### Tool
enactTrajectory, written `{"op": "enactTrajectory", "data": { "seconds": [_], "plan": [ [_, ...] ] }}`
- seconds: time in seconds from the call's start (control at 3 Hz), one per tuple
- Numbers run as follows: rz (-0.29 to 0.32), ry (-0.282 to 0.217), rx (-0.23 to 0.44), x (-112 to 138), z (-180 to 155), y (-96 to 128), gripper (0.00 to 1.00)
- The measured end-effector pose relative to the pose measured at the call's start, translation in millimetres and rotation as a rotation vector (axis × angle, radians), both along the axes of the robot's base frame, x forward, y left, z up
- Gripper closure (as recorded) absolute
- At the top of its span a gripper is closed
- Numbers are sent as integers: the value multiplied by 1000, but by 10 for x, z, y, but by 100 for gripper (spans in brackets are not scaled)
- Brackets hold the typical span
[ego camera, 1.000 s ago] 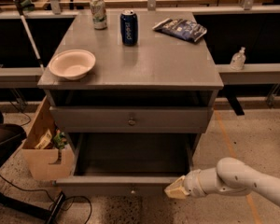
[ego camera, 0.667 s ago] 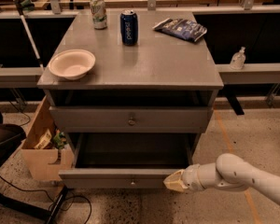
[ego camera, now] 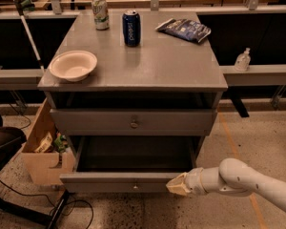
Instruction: Close middle drawer
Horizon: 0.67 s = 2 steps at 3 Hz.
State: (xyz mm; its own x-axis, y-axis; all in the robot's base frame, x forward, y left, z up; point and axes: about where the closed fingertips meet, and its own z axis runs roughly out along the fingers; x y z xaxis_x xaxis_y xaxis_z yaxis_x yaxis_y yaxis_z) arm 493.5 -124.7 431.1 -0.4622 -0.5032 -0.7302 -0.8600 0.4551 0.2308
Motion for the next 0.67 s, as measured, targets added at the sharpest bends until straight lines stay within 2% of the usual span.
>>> {"op": "enactTrajectory", "data": {
  "seconds": [0.33,0.67],
  "plan": [
    [-2,-10,-2,10,-9,1,100],
    [-6,-39,-2,73,-6,11,100]
  ]
}}
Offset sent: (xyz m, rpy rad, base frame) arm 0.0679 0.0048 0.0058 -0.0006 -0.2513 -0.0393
